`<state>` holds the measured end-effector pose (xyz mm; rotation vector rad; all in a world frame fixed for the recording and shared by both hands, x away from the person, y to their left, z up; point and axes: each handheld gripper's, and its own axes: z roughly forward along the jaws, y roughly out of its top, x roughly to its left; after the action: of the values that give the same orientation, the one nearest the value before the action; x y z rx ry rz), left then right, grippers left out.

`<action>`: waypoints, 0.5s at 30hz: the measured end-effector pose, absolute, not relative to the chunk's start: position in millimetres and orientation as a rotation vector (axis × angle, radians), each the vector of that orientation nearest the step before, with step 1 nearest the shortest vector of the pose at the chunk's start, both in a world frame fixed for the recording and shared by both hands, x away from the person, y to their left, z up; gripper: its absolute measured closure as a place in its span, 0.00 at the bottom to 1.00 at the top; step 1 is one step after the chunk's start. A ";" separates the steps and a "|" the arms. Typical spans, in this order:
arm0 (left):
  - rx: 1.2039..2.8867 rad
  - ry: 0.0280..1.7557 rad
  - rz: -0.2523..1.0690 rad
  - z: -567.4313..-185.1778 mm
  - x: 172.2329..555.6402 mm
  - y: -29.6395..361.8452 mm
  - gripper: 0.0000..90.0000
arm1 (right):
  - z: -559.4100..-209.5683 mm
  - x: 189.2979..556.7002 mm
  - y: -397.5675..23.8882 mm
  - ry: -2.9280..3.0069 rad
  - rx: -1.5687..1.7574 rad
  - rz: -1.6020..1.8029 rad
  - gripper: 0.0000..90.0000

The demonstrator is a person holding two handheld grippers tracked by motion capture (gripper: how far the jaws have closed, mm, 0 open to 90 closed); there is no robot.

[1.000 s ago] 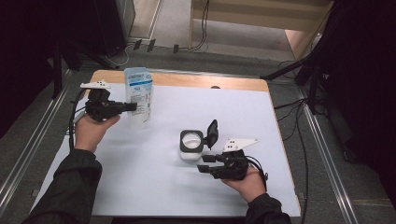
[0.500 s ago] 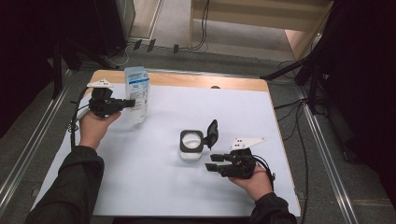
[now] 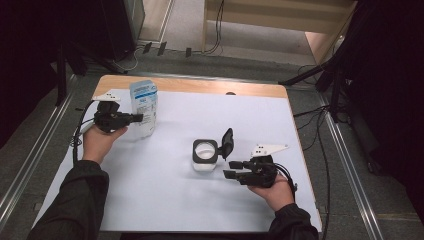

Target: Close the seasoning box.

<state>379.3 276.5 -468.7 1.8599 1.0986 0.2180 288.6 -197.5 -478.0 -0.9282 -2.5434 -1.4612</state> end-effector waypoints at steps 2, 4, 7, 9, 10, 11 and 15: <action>1.865 1.097 0.220 -469.2 376.9 277.4 1.00 | -476.5 289.5 -198.4 -2.562 -0.917 -1.457 0.62; 1.872 1.095 0.216 -469.8 374.3 277.5 1.00 | -475.9 290.9 -200.1 -2.563 -0.917 -1.455 0.62; 1.878 1.092 0.199 -472.7 369.6 279.5 0.99 | -475.4 294.2 -204.1 -2.563 -0.938 -1.453 0.62; 1.877 1.096 0.203 -473.8 365.9 280.3 0.99 | -474.9 297.0 -207.8 -2.557 -0.962 -1.457 0.62; 1.882 1.097 0.198 -474.2 364.2 280.9 0.99 | -474.8 298.7 -209.5 -2.554 -0.971 -1.461 0.62; 1.881 1.097 0.197 -475.0 363.1 281.2 0.99 | -474.8 300.0 -210.8 -2.551 -0.979 -1.463 0.62; 1.874 1.098 0.199 -477.5 358.0 282.6 0.98 | -473.4 303.6 -213.6 -2.545 -1.003 -1.478 0.63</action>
<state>358.0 282.6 -477.5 1.8745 1.0976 0.1992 303.6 -213.6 -473.4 -1.0030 -2.5452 -1.4780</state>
